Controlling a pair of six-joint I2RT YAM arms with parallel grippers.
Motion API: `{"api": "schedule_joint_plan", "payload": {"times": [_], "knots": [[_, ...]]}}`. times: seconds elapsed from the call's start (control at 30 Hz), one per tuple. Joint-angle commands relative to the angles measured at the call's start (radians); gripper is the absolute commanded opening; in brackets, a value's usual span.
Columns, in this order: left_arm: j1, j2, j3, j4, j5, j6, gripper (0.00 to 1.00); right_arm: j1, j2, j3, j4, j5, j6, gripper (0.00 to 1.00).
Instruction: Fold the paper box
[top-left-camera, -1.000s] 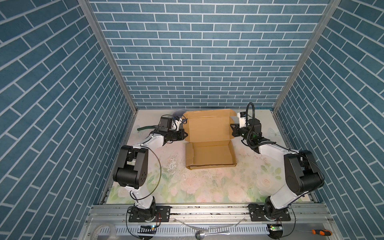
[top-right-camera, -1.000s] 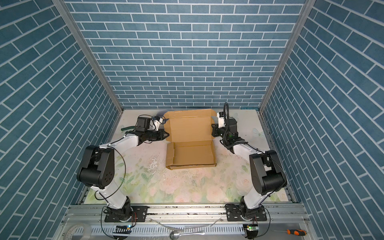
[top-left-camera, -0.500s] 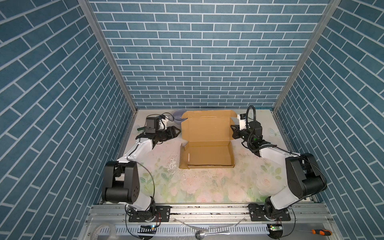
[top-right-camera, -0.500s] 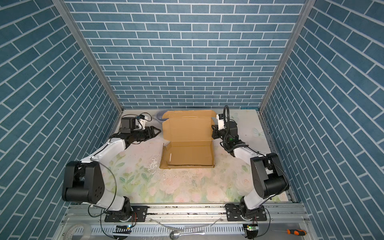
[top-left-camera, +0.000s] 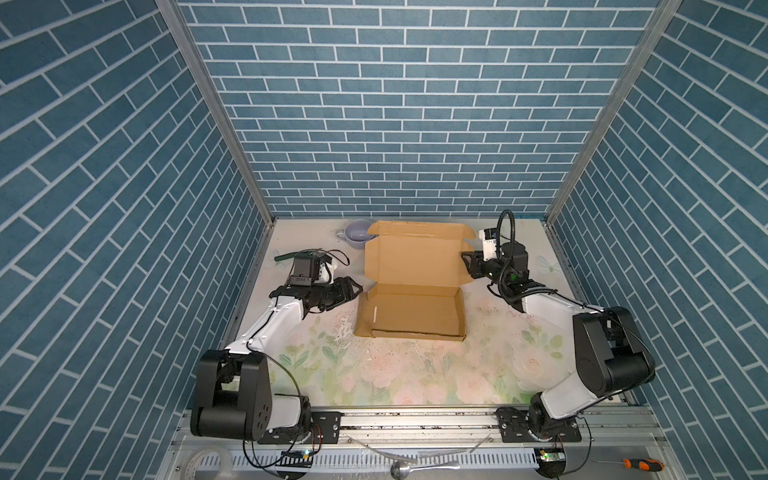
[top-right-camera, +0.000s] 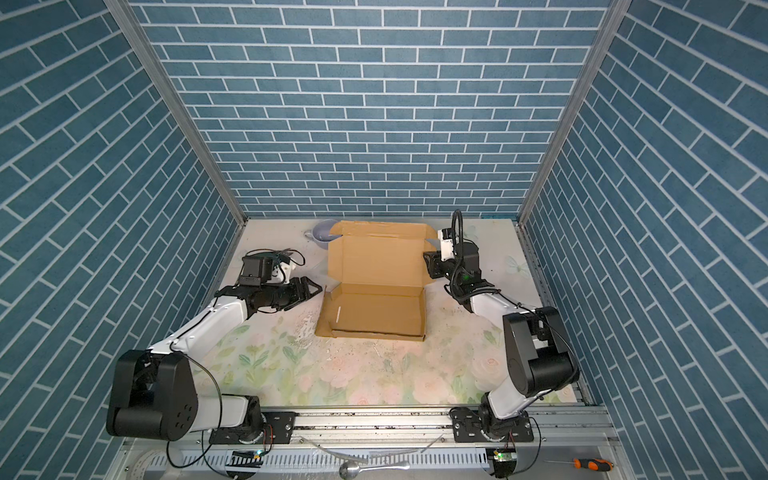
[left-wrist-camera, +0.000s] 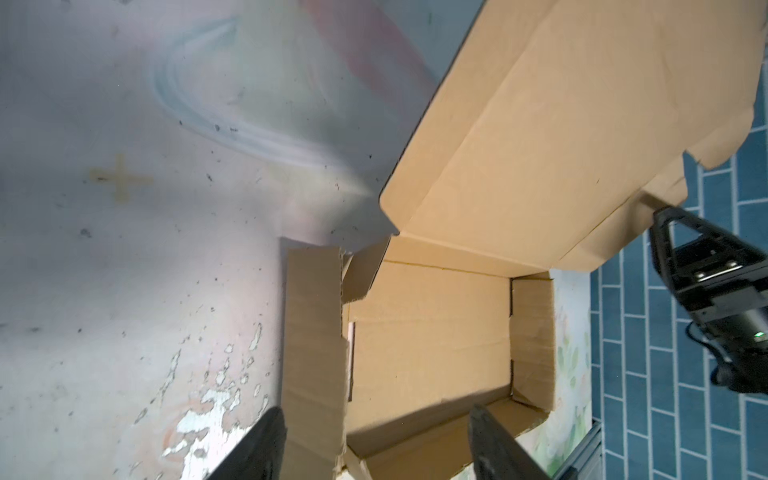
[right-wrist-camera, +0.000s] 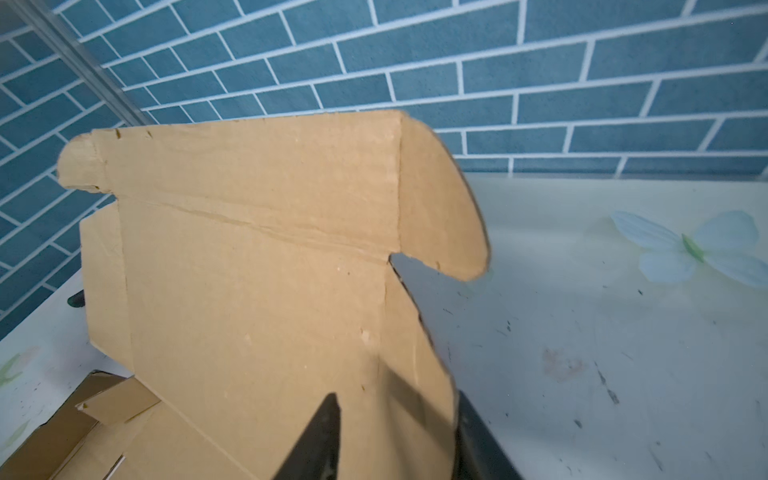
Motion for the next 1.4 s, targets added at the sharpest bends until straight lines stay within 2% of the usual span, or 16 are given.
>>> {"api": "schedule_joint_plan", "payload": {"times": [0.0, 0.1, 0.27, 0.33, 0.43, 0.5, 0.6, 0.7, 0.83, 0.9, 1.07, 1.13, 1.37], "knots": [[-0.037, 0.005, 0.020, -0.104, -0.083, 0.079, 0.74, -0.029, -0.066, 0.053, -0.118, 0.009, 0.011, 0.53], [-0.090, 0.023, 0.050, -0.175, -0.155, 0.134, 0.74, -0.034, -0.110, 0.079, -0.238, 0.040, -0.013, 0.58], [-0.105, 0.051, 0.049, -0.199, -0.179, 0.150, 0.72, -0.021, -0.172, 0.135, -0.485, 0.163, -0.006, 0.58], [-0.105, 0.046, 0.057, -0.210, -0.198, 0.158, 0.72, 0.029, -0.192, 0.171, -0.587, 0.228, -0.001, 0.54], [-0.106, 0.064, 0.071, -0.211, -0.183, 0.152, 0.68, 0.160, -0.176, 0.220, -0.700, 0.286, 0.058, 0.49], [-0.109, 0.087, 0.074, -0.204, -0.177, 0.149, 0.64, 0.250, -0.125, 0.242, -0.740, 0.275, 0.138, 0.44], [-0.112, 0.114, 0.084, -0.191, -0.178, 0.144, 0.59, 0.356, -0.022, 0.269, -0.752, 0.273, 0.167, 0.41], [-0.111, 0.119, 0.103, -0.196, -0.174, 0.136, 0.58, 0.389, 0.036, 0.275, -0.725, 0.224, 0.211, 0.38], [-0.103, 0.099, 0.093, -0.163, -0.143, 0.098, 0.58, 0.471, 0.087, 0.280, -0.719, 0.207, 0.230, 0.37], [-0.095, 0.101, 0.082, -0.121, -0.121, 0.066, 0.57, 0.500, 0.115, 0.272, -0.710, 0.162, 0.253, 0.37], [-0.095, 0.160, 0.083, -0.094, -0.117, 0.060, 0.40, 0.526, 0.161, 0.239, -0.654, 0.139, 0.301, 0.37], [-0.095, 0.177, 0.095, -0.107, -0.128, 0.074, 0.29, 0.527, 0.175, 0.233, -0.642, 0.139, 0.306, 0.36], [-0.098, 0.183, 0.133, -0.123, -0.124, 0.102, 0.07, 0.544, 0.222, 0.207, -0.620, 0.118, 0.327, 0.35]]}}
